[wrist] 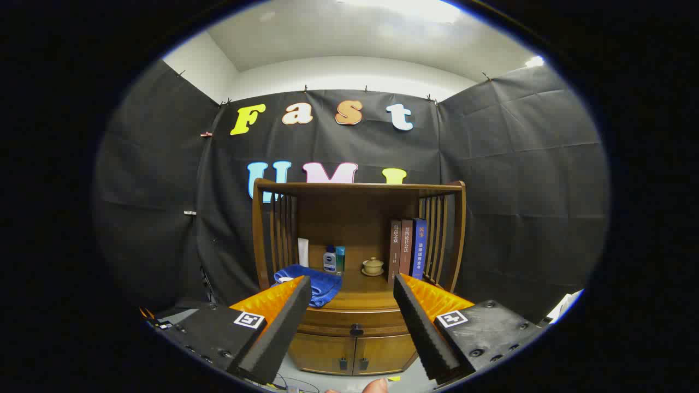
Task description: Pull open the drawer, take out the items inside it, and place them on the countertop above the cabinet.
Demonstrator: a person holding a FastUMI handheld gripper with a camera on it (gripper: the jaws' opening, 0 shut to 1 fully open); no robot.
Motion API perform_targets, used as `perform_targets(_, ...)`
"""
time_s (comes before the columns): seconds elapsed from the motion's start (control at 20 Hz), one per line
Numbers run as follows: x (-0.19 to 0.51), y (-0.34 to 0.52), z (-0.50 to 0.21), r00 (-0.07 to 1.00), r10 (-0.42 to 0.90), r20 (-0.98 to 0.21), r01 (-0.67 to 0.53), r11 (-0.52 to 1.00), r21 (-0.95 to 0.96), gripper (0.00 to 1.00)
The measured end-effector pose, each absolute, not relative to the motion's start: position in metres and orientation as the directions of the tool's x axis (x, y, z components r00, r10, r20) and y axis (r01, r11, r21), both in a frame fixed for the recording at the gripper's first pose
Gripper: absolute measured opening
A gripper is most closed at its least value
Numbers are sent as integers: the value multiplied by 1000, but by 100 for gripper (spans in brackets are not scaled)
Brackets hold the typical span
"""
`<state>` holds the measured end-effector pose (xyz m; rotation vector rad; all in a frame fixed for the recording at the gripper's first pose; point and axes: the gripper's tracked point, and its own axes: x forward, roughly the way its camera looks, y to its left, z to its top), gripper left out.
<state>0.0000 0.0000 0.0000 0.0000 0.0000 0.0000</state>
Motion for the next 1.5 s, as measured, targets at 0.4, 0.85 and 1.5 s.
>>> perform_targets(0.4,-1,5,-4,1000,14,-3,-14,1000,-5,99)
perform_targets(0.85,0,9,-5,1000,23,-1,-23,1000,-2,99)
perform_targets(1.5,60,14,-20,996,67,52,-68,997,20,99)
